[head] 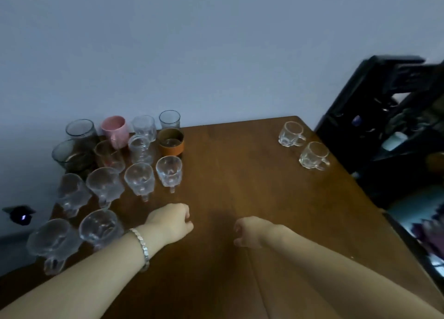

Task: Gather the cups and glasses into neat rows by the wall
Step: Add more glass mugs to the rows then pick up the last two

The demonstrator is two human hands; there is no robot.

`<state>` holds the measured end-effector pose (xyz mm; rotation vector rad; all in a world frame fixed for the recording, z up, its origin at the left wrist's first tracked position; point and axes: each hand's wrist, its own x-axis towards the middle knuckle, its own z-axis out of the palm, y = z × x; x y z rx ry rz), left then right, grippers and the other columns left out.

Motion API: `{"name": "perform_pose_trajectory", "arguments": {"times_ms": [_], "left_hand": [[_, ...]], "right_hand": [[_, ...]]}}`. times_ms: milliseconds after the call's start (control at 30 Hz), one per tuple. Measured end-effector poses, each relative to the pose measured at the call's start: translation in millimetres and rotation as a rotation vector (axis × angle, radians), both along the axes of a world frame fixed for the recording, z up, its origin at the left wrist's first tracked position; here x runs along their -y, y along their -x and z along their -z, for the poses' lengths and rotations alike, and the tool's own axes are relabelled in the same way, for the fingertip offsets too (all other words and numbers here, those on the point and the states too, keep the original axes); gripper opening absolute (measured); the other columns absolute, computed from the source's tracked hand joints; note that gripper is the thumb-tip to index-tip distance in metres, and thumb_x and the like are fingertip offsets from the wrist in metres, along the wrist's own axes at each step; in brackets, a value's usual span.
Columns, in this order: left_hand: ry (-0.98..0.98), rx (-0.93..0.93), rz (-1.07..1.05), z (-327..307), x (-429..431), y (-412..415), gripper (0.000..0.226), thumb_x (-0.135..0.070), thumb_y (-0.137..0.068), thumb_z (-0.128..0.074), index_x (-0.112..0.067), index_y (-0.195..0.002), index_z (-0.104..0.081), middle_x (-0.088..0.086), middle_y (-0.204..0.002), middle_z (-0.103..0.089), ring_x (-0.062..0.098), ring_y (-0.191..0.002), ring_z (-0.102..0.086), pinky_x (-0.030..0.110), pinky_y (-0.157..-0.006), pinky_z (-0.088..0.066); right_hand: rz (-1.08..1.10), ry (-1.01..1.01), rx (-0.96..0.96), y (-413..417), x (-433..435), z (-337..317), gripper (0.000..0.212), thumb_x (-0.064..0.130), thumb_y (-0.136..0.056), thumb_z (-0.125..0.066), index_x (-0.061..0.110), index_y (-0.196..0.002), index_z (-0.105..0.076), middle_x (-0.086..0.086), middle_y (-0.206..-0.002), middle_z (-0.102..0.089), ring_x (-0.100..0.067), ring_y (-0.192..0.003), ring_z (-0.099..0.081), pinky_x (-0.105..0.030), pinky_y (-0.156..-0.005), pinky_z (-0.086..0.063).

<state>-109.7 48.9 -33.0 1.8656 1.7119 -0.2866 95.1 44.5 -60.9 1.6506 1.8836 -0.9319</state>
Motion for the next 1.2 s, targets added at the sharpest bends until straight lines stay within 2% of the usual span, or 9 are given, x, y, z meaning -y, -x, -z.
{"name": "perform_pose_trajectory", "arguments": {"times_ms": [333,500,600,733,800,900,967,1033,1200], "left_hand": [[-0.021,0.086,0.069,-1.1,-77.0,-227.1,0.033,-0.032,-0.095,-0.049,-0.022,-0.126,-0.055,-0.002,-0.117,-0.064,0.015,-0.102,-0.063,0.027,-0.087,-0.052],[-0.002,0.092,0.015,10.0,-113.6,-304.5,0.034,-0.031,-0.096,-0.049,-0.024,-0.129,-0.053,-0.003,-0.119,-0.065,0.013,-0.102,-0.063,0.027,-0.089,-0.051],[0.024,0.079,-0.03,15.9,-130.6,-330.4,0.032,-0.03,-0.096,-0.048,-0.024,-0.127,-0.053,-0.007,-0.106,-0.066,0.011,-0.095,-0.062,0.025,-0.086,-0.049],[0.018,0.063,-0.076,23.2,-152.2,-347.4,0.029,-0.029,-0.096,-0.048,-0.024,-0.123,-0.055,-0.012,-0.089,-0.062,0.007,-0.082,-0.061,0.022,-0.075,-0.046],[0.023,0.045,-0.085,26.1,-162.3,-353.2,0.029,-0.028,-0.095,-0.048,-0.023,-0.122,-0.056,-0.01,-0.093,-0.061,0.012,-0.093,-0.064,0.026,-0.083,-0.051],[0.015,0.007,-0.083,31.5,-182.0,-360.0,0.028,-0.029,-0.094,-0.049,-0.023,-0.12,-0.057,-0.008,-0.096,-0.06,0.015,-0.098,-0.063,0.028,-0.085,-0.05],[-0.012,-0.011,-0.071,35.3,-199.2,-368.1,0.029,-0.028,-0.094,-0.048,-0.021,-0.121,-0.057,-0.005,-0.105,-0.062,0.016,-0.1,-0.062,0.029,-0.084,-0.051],[-0.098,-0.011,-0.088,38.9,-222.7,-380.8,0.034,-0.028,-0.094,-0.049,-0.019,-0.126,-0.054,0.0,-0.12,-0.059,0.019,-0.108,-0.059,0.033,-0.089,-0.051],[-0.291,0.172,-0.32,47.6,-293.1,-427.9,0.087,-0.039,-0.082,-0.069,-0.012,-0.148,-0.02,0.012,-0.151,-0.023,0.031,-0.133,-0.038,0.041,-0.105,-0.042]], "right_hand": [[0.222,-0.049,0.14,-271.9,-67.1,-2.3,0.038,0.03,-0.093,-0.054,0.011,-0.126,-0.053,-0.009,-0.127,-0.058,-0.027,-0.109,-0.061,-0.034,-0.088,-0.052],[0.317,-0.256,0.124,-354.9,-140.3,6.0,0.035,0.031,-0.09,-0.056,0.011,-0.119,-0.055,-0.011,-0.124,-0.056,-0.028,-0.111,-0.057,-0.036,-0.088,-0.048],[0.373,-0.373,-0.002,-368.6,-183.5,7.8,0.06,0.041,-0.084,-0.064,0.011,-0.133,-0.044,-0.012,-0.135,-0.046,-0.029,-0.119,-0.051,-0.039,-0.094,-0.047],[0.228,-0.318,-0.113,-359.6,-220.5,19.7,0.106,0.04,-0.075,-0.076,0.026,-0.151,-0.004,-0.007,-0.161,-0.006,-0.03,-0.146,-0.017,-0.046,-0.116,-0.026],[0.154,-0.303,-0.142,-355.0,-227.5,36.2,0.108,0.035,-0.075,-0.077,0.032,-0.15,0.001,-0.004,-0.161,-0.001,-0.031,-0.144,-0.022,-0.044,-0.114,-0.031],[0.209,-0.361,-0.262,-358.6,-230.6,52.2,0.094,0.029,-0.078,-0.075,0.033,-0.148,-0.013,-0.001,-0.151,-0.023,-0.028,-0.122,-0.051,-0.036,-0.094,-0.052],[0.224,-0.355,-0.29,-369.2,-233.2,50.9,0.091,0.027,-0.073,-0.078,0.029,-0.145,-0.021,0.001,-0.141,-0.033,-0.027,-0.113,-0.056,-0.034,-0.082,-0.058],[0.232,-0.322,-0.287,-384.2,-236.7,47.5,0.092,0.025,-0.067,-0.082,0.028,-0.141,-0.026,0.001,-0.134,-0.036,-0.027,-0.113,-0.055,-0.034,-0.083,-0.058],[0.372,-0.346,-0.3,-430.1,-248.8,36.7,0.089,0.024,-0.061,-0.085,0.029,-0.131,-0.031,0.002,-0.126,-0.034,-0.028,-0.11,-0.058,-0.035,-0.088,-0.055]]}}
